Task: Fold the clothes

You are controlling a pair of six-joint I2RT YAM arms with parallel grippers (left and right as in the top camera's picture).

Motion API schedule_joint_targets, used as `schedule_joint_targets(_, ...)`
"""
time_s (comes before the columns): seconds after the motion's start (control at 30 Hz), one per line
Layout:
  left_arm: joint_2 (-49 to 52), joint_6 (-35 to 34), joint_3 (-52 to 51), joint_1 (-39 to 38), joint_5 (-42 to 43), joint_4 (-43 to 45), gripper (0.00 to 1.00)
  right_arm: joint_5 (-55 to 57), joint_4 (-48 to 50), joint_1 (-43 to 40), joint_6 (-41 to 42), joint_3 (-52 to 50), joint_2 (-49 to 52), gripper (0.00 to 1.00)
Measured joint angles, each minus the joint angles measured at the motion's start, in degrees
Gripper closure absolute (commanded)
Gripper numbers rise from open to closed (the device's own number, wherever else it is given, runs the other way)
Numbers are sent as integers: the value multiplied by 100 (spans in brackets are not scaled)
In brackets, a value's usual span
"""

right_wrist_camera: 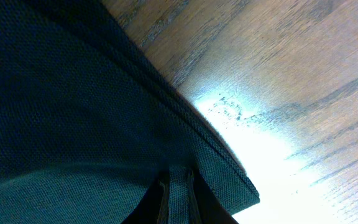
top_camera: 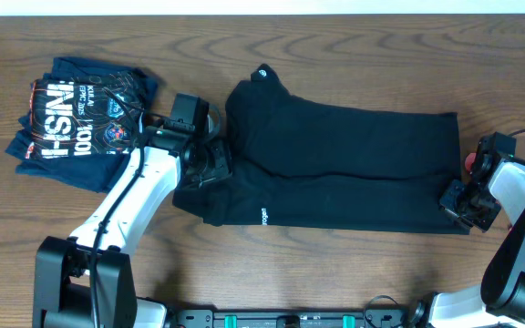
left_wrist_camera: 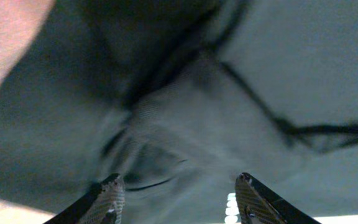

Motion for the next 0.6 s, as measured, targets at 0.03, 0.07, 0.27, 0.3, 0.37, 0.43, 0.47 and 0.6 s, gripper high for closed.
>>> schedule_joint_targets(0.03,0,4,-66,0,-107,-33,39,4,-11,0,-2,0,0,91)
schedule_joint_targets(0.07,0,17,-138,0,-195,-37,38,11,-22,0,7,0,0,91)
schedule_joint_targets(0.27,9,70,-625,0,-699,-13,36,153,-105,0,118,-7,0,90)
schedule_joint_targets(0.3,9,72,-699,0,-782,4,36,157,-103,0,133,-7,0,90)
schedule_joint_targets(0.37,15,85,-844,0,-903,79,36,170,-105,0,153,-7,0,90)
schedule_joint_targets(0.43,44,92,-953,0,-970,131,36,170,-103,0,160,-7,0,90)
schedule_joint_targets(0.47,76,94,-994,0,-992,118,36,173,-103,0,168,-7,0,90)
schedule_joint_targets(0.6,127,111,-1071,0,-1060,-120,36,177,-101,0,175,-7,0,89)
